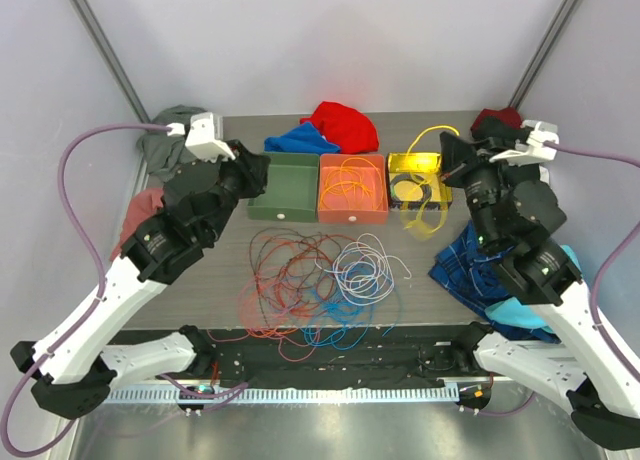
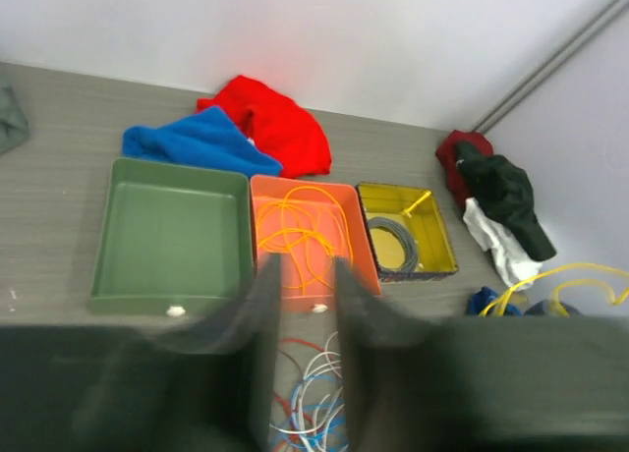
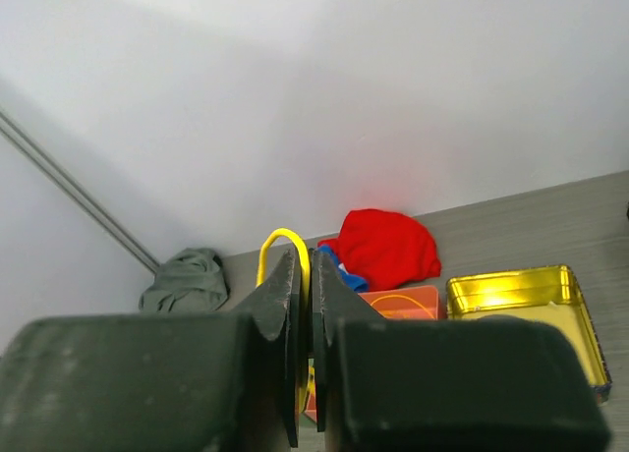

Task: Untangle the cables

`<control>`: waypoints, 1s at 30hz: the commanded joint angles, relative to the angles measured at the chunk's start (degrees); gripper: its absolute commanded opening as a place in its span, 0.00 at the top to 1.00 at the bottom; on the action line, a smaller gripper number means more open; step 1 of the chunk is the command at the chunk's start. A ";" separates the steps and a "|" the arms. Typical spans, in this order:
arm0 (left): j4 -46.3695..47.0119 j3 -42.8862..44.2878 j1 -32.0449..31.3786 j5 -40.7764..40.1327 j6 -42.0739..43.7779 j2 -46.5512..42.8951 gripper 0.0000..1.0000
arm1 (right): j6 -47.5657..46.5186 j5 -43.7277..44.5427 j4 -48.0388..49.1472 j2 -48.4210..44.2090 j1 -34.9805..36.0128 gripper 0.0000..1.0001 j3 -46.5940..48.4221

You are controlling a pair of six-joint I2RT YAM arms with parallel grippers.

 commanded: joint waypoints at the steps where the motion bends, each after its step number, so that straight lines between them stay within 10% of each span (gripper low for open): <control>1: 6.74 -7.28 -0.01 -2.38 1.54 -3.14 0.53 | -2.27 0.70 -1.30 0.08 0.04 0.99 3.71; 4: 15.18 -12.91 -0.01 6.05 1.54 -5.17 0.30 | -1.57 -1.50 -2.44 1.31 0.04 0.99 5.11; 13: 28.40 -20.92 -0.10 22.86 -3.28 -1.92 0.26 | -1.21 -3.27 -6.14 7.55 0.12 0.99 13.28; 30: 14.88 -40.00 -0.10 12.05 -10.84 -24.49 0.29 | -3.50 -2.83 -1.22 28.55 -1.72 0.99 21.55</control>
